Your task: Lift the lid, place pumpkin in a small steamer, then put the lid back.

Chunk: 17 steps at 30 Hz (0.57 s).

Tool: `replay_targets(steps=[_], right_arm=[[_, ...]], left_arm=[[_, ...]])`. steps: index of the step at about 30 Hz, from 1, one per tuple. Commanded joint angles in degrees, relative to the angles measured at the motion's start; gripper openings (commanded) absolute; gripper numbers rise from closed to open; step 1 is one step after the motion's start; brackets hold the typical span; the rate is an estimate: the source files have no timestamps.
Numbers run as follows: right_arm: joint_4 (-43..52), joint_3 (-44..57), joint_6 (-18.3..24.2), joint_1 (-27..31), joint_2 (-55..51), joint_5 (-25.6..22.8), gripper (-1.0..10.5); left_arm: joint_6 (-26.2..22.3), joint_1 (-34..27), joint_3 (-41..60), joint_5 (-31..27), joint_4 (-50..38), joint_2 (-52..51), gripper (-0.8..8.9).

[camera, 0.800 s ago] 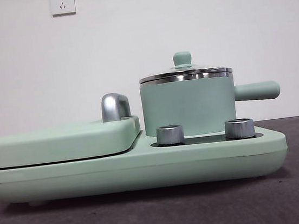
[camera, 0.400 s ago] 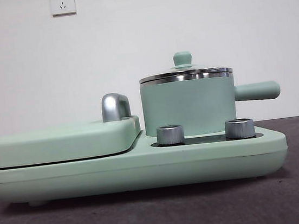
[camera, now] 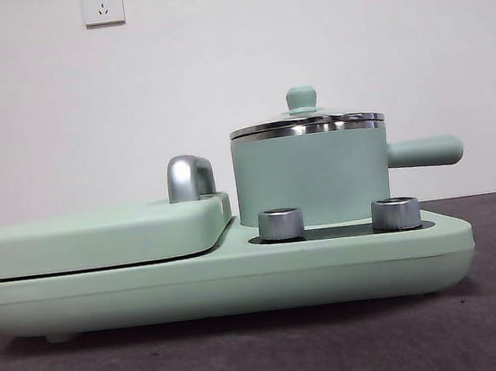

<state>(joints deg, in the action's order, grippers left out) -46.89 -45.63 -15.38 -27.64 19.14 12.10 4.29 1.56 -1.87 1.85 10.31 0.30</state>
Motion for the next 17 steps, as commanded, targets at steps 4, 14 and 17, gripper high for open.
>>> replay_targets(steps=[4,14,17], right_arm=[[20.0,14.8,1.5,13.5,-8.9,-0.5,0.2],[24.7,33.2,14.0,27.0,-18.9,-6.6,0.2],[25.6,36.0,15.5,27.6,-18.9,-6.6,0.2]], left_arm=[[0.5,0.0,1.1,0.0,0.4,-0.1,0.21],[0.5,0.0,1.1,0.0,0.4,-0.1,0.21],[0.5,0.0,1.1,0.0,0.5,0.0,0.21]])
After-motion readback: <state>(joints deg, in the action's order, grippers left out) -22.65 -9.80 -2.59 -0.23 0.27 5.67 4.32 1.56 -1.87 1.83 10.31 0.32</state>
